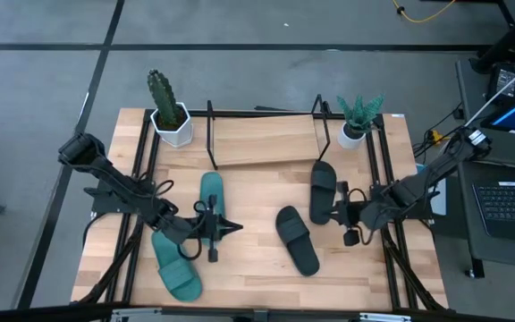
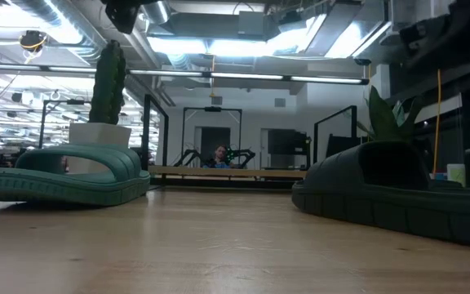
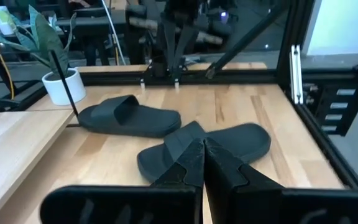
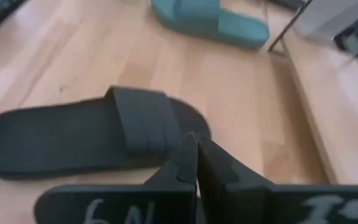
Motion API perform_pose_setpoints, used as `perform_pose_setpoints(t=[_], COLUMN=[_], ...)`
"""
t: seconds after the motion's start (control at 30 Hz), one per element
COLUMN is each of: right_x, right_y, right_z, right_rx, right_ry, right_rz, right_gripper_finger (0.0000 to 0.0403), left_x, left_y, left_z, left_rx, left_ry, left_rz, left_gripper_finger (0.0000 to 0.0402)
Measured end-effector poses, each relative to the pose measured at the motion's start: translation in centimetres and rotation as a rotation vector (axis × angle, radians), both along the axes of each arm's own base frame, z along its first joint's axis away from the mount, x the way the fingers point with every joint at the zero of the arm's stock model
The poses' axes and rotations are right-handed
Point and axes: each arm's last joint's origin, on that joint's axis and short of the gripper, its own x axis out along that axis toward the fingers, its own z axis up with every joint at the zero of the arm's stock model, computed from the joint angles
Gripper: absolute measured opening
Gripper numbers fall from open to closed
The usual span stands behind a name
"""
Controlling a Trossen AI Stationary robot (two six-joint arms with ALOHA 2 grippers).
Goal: Pick and place slides into the shelf
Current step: Put the left black slide on the shelf
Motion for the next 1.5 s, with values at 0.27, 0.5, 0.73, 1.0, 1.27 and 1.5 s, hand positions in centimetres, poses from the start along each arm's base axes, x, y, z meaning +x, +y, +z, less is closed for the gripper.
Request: perform_pose_setpoints(t=[0.27,0.5,0.73,1.0,1.27,1.5], right_x=[0.7,2.5,3.5,4.2,5.2,6.2], right_y=[1.7,4.0,5.1,5.7,6.5,7.4], right_z=[0.4,0.7,-0.3,0.6,-0.7,-3.0], right_rx=[-0.039,-0.099,-0.104,-0.065,-0.081,-0.171], right_ry=[0.176,0.226,0.272,0.230,0.239,0.285], right_rz=[-0.007,0.036,0.012,0.011,0.017,0.065], right_gripper_finger=[0.0003,0.0004,0.0004,0.0018,0.0088,0.0133], left_x=[0.0,0.0,0.0,0.0,0.0,0.0], left_y=[0.0,0.1,0.0,-0.2,-0.2,-0.2], left_z=[0.0,0.0,-0.1,-0.2,-0.2,-0.4], left_rx=[0.002,0.003,-0.001,-0.013,-0.009,-0.006], left_ry=[-0.006,-0.005,0.006,0.020,0.026,0.036], left_rz=[0.020,0.021,-0.017,-0.084,-0.084,-0.084], left_gripper_finger=[0.0000,0.0000,0.0000,0.0000,0.0000,0.0000])
